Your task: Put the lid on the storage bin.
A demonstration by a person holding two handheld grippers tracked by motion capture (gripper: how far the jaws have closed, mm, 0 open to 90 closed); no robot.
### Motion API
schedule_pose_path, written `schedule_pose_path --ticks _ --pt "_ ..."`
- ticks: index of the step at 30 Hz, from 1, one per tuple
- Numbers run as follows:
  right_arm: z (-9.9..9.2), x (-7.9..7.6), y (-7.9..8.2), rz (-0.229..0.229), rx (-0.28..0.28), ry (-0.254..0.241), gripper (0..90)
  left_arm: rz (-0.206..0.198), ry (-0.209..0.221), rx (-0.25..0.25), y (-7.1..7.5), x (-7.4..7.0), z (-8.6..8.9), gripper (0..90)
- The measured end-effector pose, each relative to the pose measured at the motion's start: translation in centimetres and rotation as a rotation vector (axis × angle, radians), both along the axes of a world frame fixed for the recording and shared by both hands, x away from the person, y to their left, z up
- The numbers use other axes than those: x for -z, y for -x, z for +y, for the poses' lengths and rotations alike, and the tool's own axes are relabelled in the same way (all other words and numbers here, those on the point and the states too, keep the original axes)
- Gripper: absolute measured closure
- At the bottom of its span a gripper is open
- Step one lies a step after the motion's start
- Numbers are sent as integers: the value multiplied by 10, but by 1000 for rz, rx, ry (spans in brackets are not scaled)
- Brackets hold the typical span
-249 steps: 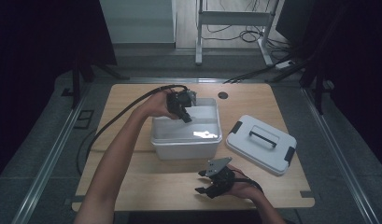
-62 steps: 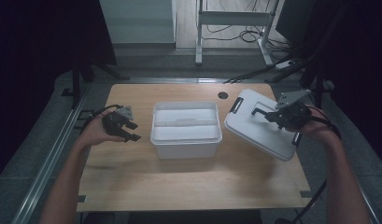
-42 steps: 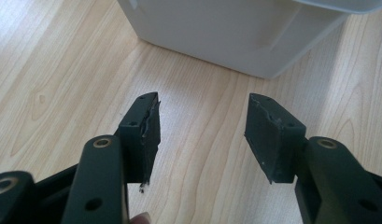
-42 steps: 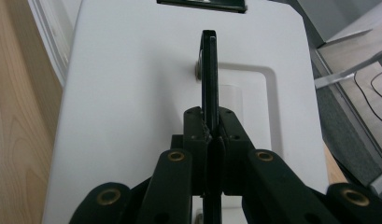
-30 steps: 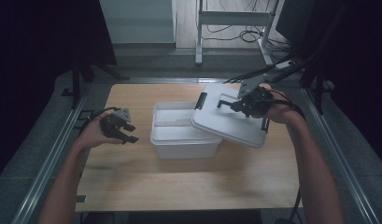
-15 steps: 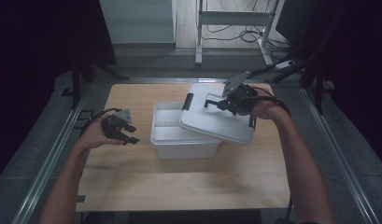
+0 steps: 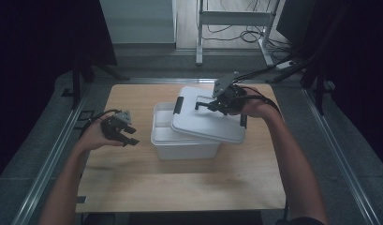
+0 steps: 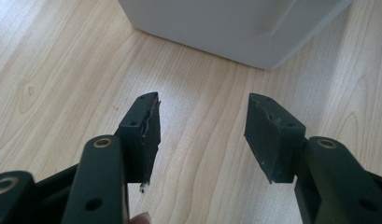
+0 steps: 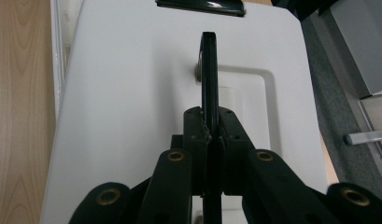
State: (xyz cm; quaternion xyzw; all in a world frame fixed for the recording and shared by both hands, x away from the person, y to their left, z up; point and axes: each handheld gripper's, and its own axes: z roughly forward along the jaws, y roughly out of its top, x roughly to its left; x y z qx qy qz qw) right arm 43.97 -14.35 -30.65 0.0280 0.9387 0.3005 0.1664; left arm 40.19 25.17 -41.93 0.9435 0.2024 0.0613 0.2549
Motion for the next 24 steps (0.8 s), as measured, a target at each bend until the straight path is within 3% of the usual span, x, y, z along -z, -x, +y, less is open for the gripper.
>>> schedule_pose_path --ticks 9,24 --pt "24 3 -6 11 -82 1 833 2 -1 4 0 0 1 462" --pt "52 0 -10 12 -157 31 834 7 3 -4 1 4 4 462"
